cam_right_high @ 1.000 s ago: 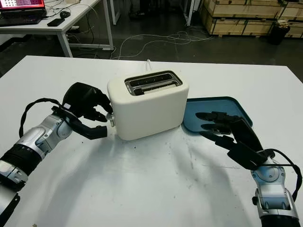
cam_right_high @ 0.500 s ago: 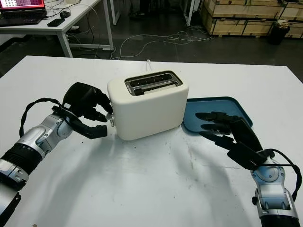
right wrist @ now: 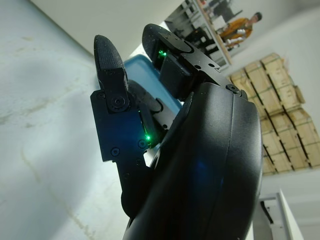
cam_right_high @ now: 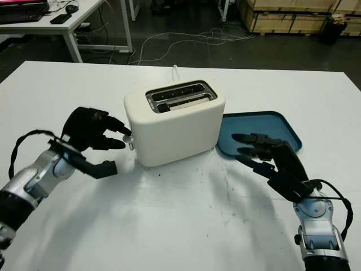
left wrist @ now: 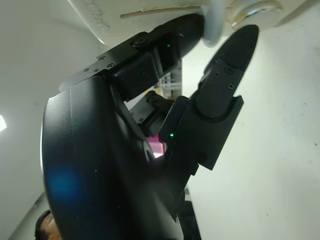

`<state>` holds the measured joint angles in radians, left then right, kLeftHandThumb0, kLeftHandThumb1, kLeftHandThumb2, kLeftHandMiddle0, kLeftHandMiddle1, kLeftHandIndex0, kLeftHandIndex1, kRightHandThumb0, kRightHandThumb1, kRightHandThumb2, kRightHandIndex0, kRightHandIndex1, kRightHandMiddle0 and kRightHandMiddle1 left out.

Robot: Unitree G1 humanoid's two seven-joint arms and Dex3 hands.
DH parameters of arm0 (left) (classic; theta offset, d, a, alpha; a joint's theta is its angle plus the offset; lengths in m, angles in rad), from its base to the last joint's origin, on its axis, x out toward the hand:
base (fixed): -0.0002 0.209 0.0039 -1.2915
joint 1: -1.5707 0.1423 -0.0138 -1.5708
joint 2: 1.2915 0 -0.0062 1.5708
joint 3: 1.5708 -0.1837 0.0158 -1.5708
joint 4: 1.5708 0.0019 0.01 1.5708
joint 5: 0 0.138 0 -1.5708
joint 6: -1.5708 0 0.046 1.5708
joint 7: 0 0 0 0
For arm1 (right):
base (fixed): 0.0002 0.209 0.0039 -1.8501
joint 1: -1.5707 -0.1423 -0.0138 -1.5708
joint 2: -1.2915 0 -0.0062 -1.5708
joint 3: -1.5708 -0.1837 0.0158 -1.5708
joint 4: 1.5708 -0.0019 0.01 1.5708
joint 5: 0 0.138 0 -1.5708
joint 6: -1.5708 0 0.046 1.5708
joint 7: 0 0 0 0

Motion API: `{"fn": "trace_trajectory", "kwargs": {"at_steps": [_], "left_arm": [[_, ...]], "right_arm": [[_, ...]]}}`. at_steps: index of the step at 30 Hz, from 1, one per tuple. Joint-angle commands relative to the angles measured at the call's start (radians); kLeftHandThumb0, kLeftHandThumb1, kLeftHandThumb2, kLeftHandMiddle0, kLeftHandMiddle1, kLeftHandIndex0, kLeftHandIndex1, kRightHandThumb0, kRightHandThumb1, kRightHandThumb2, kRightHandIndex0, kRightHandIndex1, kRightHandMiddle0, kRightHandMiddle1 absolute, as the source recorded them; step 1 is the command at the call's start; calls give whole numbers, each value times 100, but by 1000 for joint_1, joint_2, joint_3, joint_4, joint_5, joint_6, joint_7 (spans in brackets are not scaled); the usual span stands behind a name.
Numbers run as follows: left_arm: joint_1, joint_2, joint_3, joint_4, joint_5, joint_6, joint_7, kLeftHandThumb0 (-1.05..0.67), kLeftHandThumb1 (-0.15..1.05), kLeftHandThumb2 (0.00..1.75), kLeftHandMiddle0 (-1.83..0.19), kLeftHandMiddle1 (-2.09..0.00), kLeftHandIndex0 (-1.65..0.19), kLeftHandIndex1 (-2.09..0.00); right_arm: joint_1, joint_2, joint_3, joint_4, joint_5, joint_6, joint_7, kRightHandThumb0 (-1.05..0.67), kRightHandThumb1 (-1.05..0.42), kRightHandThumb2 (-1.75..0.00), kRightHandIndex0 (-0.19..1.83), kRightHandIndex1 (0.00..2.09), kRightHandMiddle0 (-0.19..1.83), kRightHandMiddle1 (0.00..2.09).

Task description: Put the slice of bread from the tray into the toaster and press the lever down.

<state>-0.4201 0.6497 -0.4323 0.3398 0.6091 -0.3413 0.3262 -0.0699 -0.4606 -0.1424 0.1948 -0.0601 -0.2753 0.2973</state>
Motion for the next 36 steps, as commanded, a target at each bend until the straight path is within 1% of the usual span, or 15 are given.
{"fn": "trace_trajectory", "kwargs": {"at_steps": [1, 4, 7, 11, 15, 18, 21, 24, 29, 32, 36], "left_arm": [[35, -44, -38, -32, 36, -88, -30, -59, 78, 1, -105, -175, -134, -1], [38, -44, 5, -36, 34, -77, -20, -57, 79, 1, -106, -175, -134, -1], [43, -47, 40, -40, 24, -65, -33, -55, 80, 1, -106, -175, -133, 0], [55, -53, 67, -54, 31, -55, -55, -56, 82, 2, -107, -175, -133, 0], [68, -64, 98, -55, 25, -65, -42, -55, 80, 1, -109, -175, -133, -1], [81, -74, 142, -63, 6, -70, -20, -53, 79, 0, -110, -175, -134, -1], [91, -71, 196, -85, -9, -64, -19, -50, 81, 1, -110, -175, -130, 0], [97, -72, 253, -117, -23, -42, -18, -49, 83, 2, -110, -175, -124, 0], [106, -60, 329, -187, -14, -5, -41, -54, 84, 2, -108, -175, -95, 0], [114, -63, 364, -230, 3, 20, -42, -57, 83, 1, -106, -175, -88, 0], [129, -67, 384, -285, 21, 47, -55, -59, 83, 0, -106, -175, -85, 0]], "right_arm": [[-14, 1, 7, 9, -6, 2, -11, -47, -92, -7, 92, 0, 75, 0], [-24, 1, 6, 28, -7, -15, -16, -47, -92, -7, 92, 1, 75, 0], [-31, 2, 7, 45, -4, -31, -18, -46, -92, -6, 93, 1, 76, 0], [-35, 1, 10, 44, -5, -23, -18, -46, -92, -6, 93, 1, 76, 0], [-36, 0, 13, 36, -3, -10, -13, -47, -92, -6, 93, 1, 77, 0], [-37, -5, 15, 42, -4, -14, -11, -47, -92, -6, 92, 1, 77, 0], [-39, -6, 16, 47, -2, -17, -11, -48, -92, -6, 93, 1, 78, 1], [-42, -6, 17, 59, 2, -32, -8, -48, -92, -6, 93, 1, 78, 1], [-38, -10, 21, 43, -5, -17, -7, -48, -92, -6, 92, 0, 78, 0], [-34, -12, 22, 31, -6, -5, -5, -48, -92, -7, 91, 0, 78, 0], [-34, -11, 22, 37, 0, -7, 0, -47, -92, -7, 92, 0, 78, 0]]}}
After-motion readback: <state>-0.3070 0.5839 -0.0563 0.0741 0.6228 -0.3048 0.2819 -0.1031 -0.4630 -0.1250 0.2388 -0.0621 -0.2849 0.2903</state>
